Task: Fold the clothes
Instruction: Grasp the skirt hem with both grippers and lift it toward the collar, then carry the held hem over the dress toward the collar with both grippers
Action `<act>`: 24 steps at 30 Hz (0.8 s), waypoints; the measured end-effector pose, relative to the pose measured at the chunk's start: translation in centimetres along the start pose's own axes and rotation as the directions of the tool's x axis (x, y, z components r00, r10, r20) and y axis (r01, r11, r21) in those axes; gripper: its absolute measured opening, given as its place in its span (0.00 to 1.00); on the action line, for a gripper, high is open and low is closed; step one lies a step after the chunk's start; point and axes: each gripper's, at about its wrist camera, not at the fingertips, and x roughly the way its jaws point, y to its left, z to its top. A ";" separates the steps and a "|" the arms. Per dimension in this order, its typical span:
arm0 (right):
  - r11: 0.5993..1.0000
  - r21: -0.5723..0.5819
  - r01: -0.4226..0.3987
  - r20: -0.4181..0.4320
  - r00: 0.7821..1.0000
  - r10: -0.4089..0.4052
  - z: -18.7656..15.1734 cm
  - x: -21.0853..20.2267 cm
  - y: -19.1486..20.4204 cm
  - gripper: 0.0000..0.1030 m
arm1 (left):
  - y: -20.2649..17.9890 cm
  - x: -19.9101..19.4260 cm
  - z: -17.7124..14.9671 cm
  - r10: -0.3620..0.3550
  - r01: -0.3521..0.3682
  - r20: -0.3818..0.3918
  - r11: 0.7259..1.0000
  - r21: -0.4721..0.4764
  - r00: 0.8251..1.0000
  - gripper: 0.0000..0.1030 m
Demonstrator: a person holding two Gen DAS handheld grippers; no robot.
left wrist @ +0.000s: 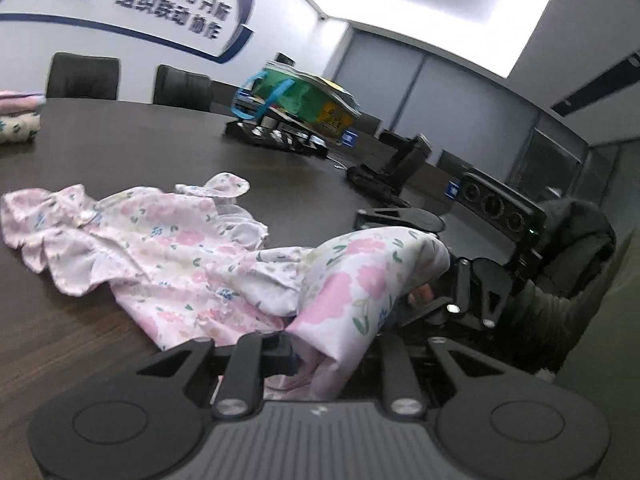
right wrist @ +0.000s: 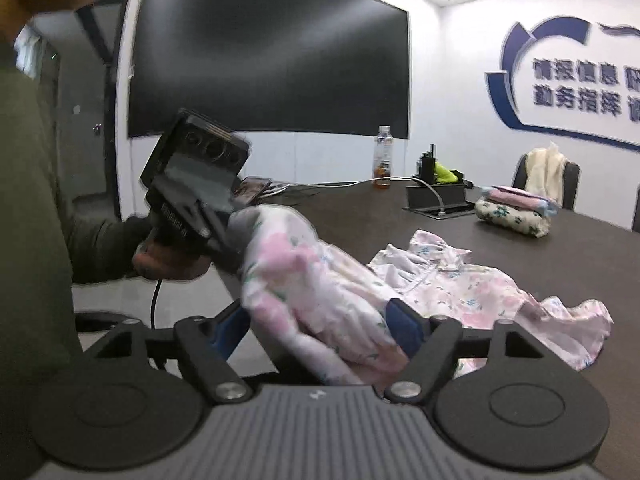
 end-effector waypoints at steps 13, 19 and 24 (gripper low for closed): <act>0.771 0.593 -0.231 0.045 0.966 0.254 -1.3 1.7 -9.4 0.13 | 1.7 -0.8 0.7 0.033 -0.023 0.127 0.997 -0.077 0.991 0.28; 0.879 0.454 -0.144 0.018 0.988 0.153 -0.4 1.4 -6.9 0.13 | 0.8 -0.3 0.5 0.128 -0.128 0.144 0.992 -0.008 0.981 0.25; 0.954 0.298 0.031 -0.036 0.999 -0.022 0.8 2.5 -4.7 0.13 | 1.1 -0.2 1.1 0.233 -0.235 0.164 0.972 -0.004 0.959 0.27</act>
